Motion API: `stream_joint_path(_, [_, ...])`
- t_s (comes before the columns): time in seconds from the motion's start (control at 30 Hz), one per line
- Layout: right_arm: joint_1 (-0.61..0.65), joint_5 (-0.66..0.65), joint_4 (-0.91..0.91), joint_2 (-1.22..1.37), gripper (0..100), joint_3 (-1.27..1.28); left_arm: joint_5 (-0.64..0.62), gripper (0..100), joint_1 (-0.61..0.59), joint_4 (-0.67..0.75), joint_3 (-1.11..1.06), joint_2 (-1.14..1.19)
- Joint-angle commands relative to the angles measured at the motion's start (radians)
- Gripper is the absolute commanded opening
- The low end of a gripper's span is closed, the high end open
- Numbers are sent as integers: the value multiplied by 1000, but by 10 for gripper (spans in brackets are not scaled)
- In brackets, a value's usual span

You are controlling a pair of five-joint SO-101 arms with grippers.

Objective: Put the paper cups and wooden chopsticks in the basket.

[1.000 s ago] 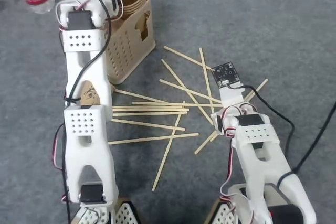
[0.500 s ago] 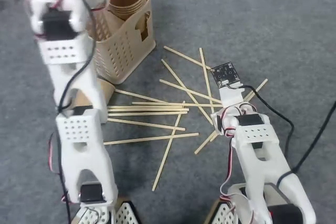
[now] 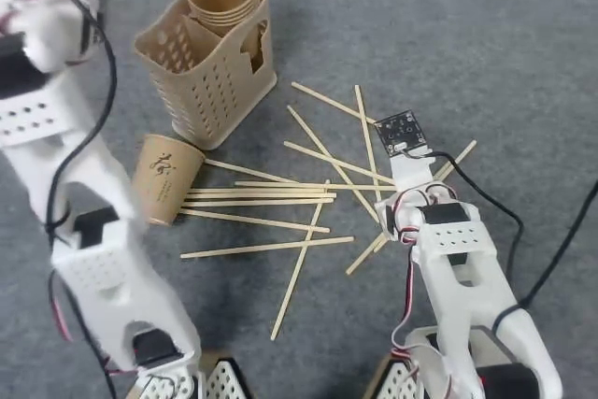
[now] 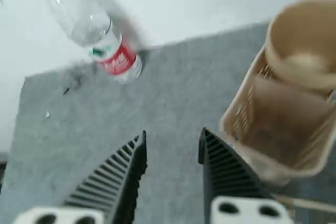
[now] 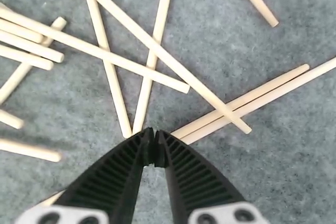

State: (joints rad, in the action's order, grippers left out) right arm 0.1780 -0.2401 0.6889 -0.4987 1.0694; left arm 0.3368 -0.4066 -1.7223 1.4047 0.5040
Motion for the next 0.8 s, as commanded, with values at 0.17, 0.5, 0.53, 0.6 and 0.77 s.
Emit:
stream_joint_path(0.17, [-5, 5, -19, -31, 9, -8, 147, 156, -3, -32, -823, -483])
stream_joint_path(0.5, [-5, 5, -13, -31, 9, -8, -55, 156, 14, 434, -1636, -778])
stream_joint_path(0.53, [-5, 5, -13, -31, 9, -8, -86, 156, 15, 470, -1672, -795])
stream_joint_path(0.6, [-5, 5, -13, -31, 9, -8, -144, 156, 15, 526, -1730, -824])
stream_joint_path(0.77, [-5, 5, -13, -31, 9, -8, -298, 156, 15, 624, -1790, -853])
